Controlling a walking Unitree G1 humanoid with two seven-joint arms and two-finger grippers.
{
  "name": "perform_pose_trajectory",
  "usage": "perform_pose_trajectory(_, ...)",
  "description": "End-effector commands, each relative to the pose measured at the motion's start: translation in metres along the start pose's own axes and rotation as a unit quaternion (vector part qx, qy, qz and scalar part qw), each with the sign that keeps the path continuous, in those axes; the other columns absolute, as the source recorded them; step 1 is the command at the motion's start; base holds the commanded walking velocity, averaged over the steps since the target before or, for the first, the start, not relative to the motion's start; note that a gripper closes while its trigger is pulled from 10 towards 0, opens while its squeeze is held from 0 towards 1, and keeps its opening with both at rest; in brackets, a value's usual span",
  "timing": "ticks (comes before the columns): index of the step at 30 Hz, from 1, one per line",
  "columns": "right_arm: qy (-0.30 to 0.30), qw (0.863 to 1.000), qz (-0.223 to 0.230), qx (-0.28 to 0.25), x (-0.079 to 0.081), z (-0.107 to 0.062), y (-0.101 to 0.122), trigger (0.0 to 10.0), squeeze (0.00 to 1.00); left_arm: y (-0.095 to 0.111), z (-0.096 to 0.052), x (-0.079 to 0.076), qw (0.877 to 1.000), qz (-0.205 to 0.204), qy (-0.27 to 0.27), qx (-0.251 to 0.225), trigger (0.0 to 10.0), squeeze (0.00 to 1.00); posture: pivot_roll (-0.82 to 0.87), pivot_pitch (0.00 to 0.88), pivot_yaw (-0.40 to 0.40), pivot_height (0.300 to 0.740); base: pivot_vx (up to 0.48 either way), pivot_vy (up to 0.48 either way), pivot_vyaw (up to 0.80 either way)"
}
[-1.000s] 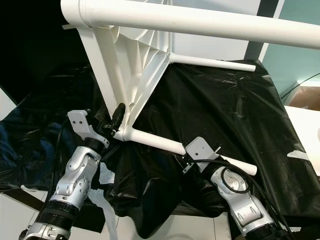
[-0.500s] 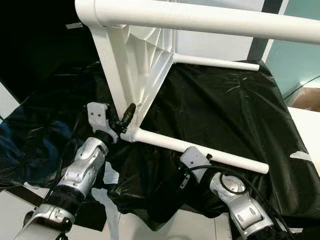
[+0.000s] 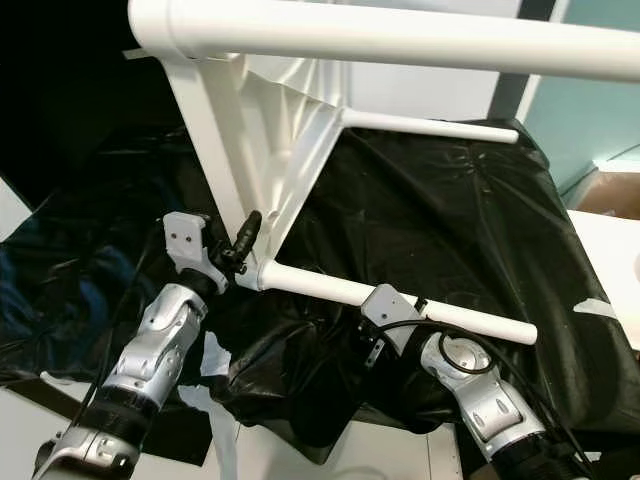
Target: Building children table
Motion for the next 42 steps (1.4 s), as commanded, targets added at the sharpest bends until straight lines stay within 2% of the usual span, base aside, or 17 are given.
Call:
perform_pose_trajectory(1,-0.062,0.996,0.001,0.057,-0.033,-0.010,-0.022,10.0,0.00,-0.007,-0.015,-0.004,0.999,0.007,-0.037,0.007,0.0,0.00,0.03,0.000,0.069,0.740,0.000,0.000,0.00)
perform_pose_trajectory(9,-0.070,0.995,-0.016,0.067,-0.046,-0.006,-0.020,10.0,0.00,-0.005,-0.038,0.011,1.000,0.024,0.009,0.010,0.0,0.00,0.06,0.000,0.054,0.740,0.000,0.000,0.00)
perform_pose_trajectory(19,-0.078,0.994,-0.018,0.075,-0.050,-0.005,-0.021,10.0,0.00,-0.004,-0.052,0.002,0.999,0.035,0.010,0.014,0.0,0.00,0.06,0.000,0.055,0.740,0.000,0.000,0.00)
perform_pose_trajectory(20,-0.079,0.994,-0.013,0.076,-0.049,-0.006,-0.022,10.0,0.00,-0.003,-0.054,-0.002,0.999,0.033,0.003,0.012,1.1,0.00,0.05,0.000,0.055,0.740,0.000,0.000,0.00)
perform_pose_trajectory(21,-0.079,0.994,-0.013,0.076,-0.049,-0.006,-0.022,10.0,0.00,-0.003,-0.054,-0.002,0.999,0.033,0.003,0.012,1.1,0.00,0.05,0.000,0.055,0.740,0.000,0.000,0.00)
perform_pose_trajectory(22,-0.078,0.994,-0.008,0.077,-0.048,-0.007,-0.023,10.0,0.00,-0.002,-0.055,-0.005,0.999,0.034,-0.003,0.007,10.0,0.00,0.05,0.000,0.055,0.740,0.000,0.000,0.00)
perform_pose_trajectory(26,-0.083,0.993,0.017,0.078,-0.038,-0.009,-0.027,10.0,0.00,0.007,-0.047,-0.011,0.999,0.034,-0.019,-0.012,10.0,0.00,0.04,0.000,0.058,0.740,0.000,0.000,0.00)
perform_pose_trajectory(27,-0.087,0.992,0.035,0.080,-0.030,-0.009,-0.031,10.0,0.00,0.011,-0.043,-0.014,0.999,0.030,-0.025,-0.024,10.0,0.05,0.04,0.000,0.061,0.740,0.000,0.000,0.00)
perform_pose_trajectory(28,-0.094,0.990,0.059,0.085,-0.018,-0.012,-0.037,10.0,0.00,0.015,-0.040,-0.019,0.999,0.022,-0.034,-0.035,10.0,1.00,0.03,0.000,0.064,0.740,0.000,0.000,0.00)
perform_pose_trajectory(29,-0.094,0.990,0.059,0.085,-0.018,-0.012,-0.037,10.0,0.00,0.015,-0.040,-0.019,0.999,0.022,-0.034,-0.035,10.0,1.00,0.03,0.000,0.064,0.740,0.000,0.000,0.00)
perform_pose_trajectory(31,-0.097,0.979,0.149,0.097,0.009,-0.019,-0.049,10.0,0.00,0.020,-0.037,-0.032,0.997,0.005,-0.057,-0.049,10.0,1.00,0.01,0.000,0.071,0.740,0.000,0.000,0.00)
perform_pose_trajectory(33,-0.097,0.979,0.149,0.097,0.009,-0.019,-0.049,10.0,0.00,0.020,-0.037,-0.032,0.997,0.005,-0.057,-0.049,10.0,1.00,0.01,0.000,0.071,0.740,0.000,0.000,0.00)
perform_pose_trajectory(35,-0.095,0.974,0.182,0.099,0.018,-0.022,-0.052,10.0,0.00,0.022,-0.036,-0.036,0.997,-0.001,-0.063,-0.052,10.0,1.00,0.01,0.000,0.071,0.740,0.000,0.000,0.00)
perform_pose_trajectory(36,-0.097,0.967,0.215,0.098,0.021,-0.026,-0.054,10.0,0.36,0.024,-0.036,-0.039,0.996,-0.005,-0.065,-0.054,10.0,0.00,0.00,0.000,0.075,0.740,0.000,0.000,0.00)
perform_pose_trajectory(37,-0.097,0.967,0.215,0.098,0.021,-0.026,-0.054,10.0,0.36,0.024,-0.036,-0.039,0.996,-0.005,-0.065,-0.054,10.0,0.00,0.00,0.000,0.075,0.740,0.000,0.000,0.00)
perform_pose_trajectory(38,-0.106,0.960,0.246,0.089,0.017,-0.035,-0.053,10.0,0.87,0.025,-0.034,-0.044,0.996,-0.015,-0.068,-0.055,10.0,0.00,-0.02,0.000,0.081,0.740,0.000,0.000,0.00)
perform_pose_trajectory(42,-0.106,0.961,0.243,0.077,0.012,-0.042,-0.047,10.0,0.85,0.025,-0.034,-0.045,0.996,-0.017,-0.068,-0.055,10.0,0.00,-0.03,0.000,0.084,0.740,0.000,0.000,0.00)
Point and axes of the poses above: a point about 5 cm out from each wrist's last joint towards the gripper, its own z axis pointing out of the wrist towards the gripper, its own y axis along the axis of the wrist's last joint, x = y × z, the point moved 4 cm from there along z, pointing out of the wrist towards the gripper, and after that the axes turned 13 degrees about z, right-handed, at the moved point
